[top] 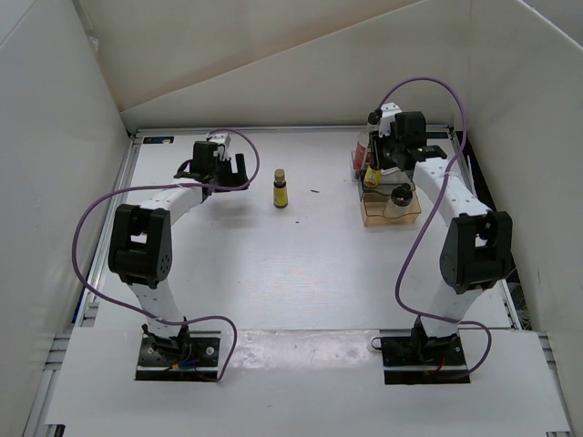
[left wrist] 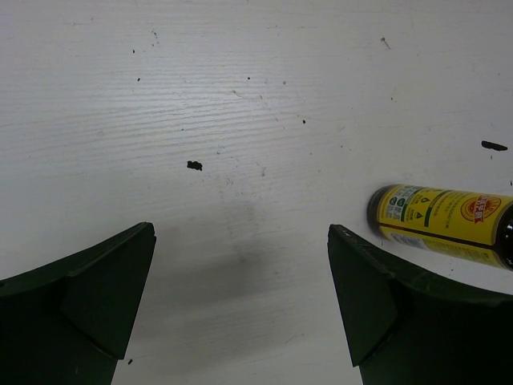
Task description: Organize the condiment bottles
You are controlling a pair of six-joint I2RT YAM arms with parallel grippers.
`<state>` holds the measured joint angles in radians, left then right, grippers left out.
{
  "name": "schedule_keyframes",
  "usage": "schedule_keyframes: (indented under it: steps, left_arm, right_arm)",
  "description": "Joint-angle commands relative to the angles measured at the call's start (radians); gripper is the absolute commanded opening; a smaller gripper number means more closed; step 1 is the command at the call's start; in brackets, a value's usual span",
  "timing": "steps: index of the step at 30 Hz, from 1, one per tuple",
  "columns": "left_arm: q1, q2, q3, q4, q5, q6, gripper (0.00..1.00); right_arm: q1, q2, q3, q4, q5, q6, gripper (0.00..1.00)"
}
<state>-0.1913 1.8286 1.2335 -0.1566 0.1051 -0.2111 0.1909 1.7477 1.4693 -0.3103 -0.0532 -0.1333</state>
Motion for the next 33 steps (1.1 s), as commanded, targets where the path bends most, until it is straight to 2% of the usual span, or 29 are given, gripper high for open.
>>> schedule_keyframes:
  steps: [1, 33]
  left_arm:
    - [0.007, 0.003, 0.029, 0.012, 0.002, -0.001, 1.00]
    - [0.009, 0.041, 0.040, 0.006, 0.007, 0.001, 1.00]
  right_arm:
    - [-0.002, -0.005, 0.010, 0.109, -0.013, 0.009, 0.00]
    - [0.004, 0.022, -0.101, 0.189, -0.005, 0.032, 0.00]
